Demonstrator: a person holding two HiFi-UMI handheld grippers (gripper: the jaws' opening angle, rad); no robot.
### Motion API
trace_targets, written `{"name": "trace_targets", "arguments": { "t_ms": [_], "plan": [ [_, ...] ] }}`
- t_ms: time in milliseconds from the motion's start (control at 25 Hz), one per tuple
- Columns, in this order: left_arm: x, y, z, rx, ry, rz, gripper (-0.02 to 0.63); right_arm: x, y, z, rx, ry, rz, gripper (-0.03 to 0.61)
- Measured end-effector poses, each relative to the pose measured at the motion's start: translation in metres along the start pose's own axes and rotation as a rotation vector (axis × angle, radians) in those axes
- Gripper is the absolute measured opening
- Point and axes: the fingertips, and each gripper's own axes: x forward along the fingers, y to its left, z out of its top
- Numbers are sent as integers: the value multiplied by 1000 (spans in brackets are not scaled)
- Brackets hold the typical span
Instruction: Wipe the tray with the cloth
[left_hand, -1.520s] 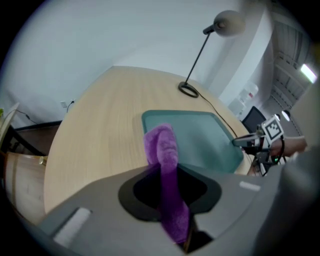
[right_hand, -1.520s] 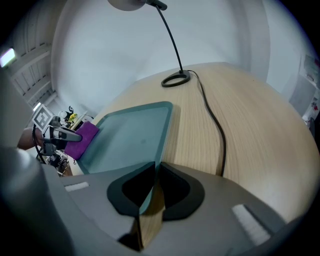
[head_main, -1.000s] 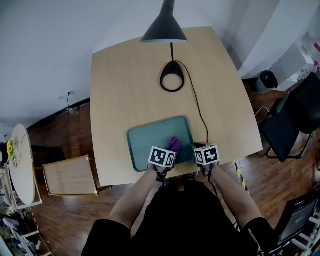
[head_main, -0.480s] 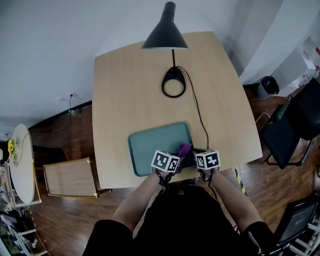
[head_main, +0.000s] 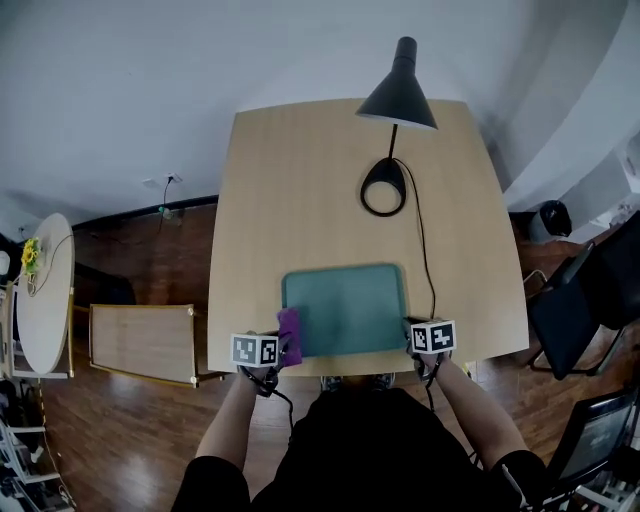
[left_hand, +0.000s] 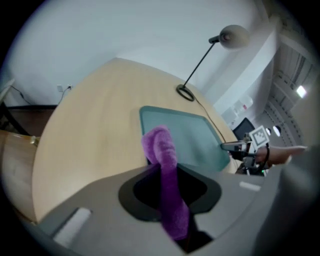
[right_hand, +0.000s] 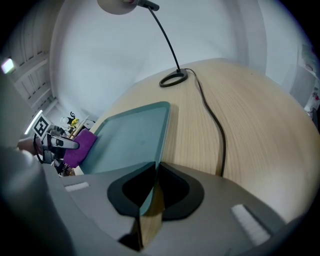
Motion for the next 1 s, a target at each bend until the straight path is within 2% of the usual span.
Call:
{"name": "trace_targets", "arguments": {
  "t_ms": [120,200,280,360,480,520,720,840,1000],
  "plan": [
    [-7,14,-9,40,22,59,98,1,0,1,-2,-5,-2,31],
    [-1,5,-10,69,35,52,98,1,0,2,-3,-6,-6,31],
    [11,-12,-11,135,59,41,98,1,0,2,-5,-5,-10,31],
    [27,-34,-15,269,102,29,98,2,1,2,-7,-3,-14,31],
    [56,-76,-16,534,157,-8,98,2,1,3,-4,-3,-27,31],
    [66,-91,-14,595,167,-24,99,2,2,2,-2,-6,-30,31],
    [103,-172,-7,708,210,-191,100,2,5,1,5,-12,-37,29],
    [121,-202,-1,884,212,-224,100,0,7,3,11,-19,-29,29],
    [135,-218,-8,1076,255,-260,100,0,8,3,15,-35,-15,29]
  ]
}}
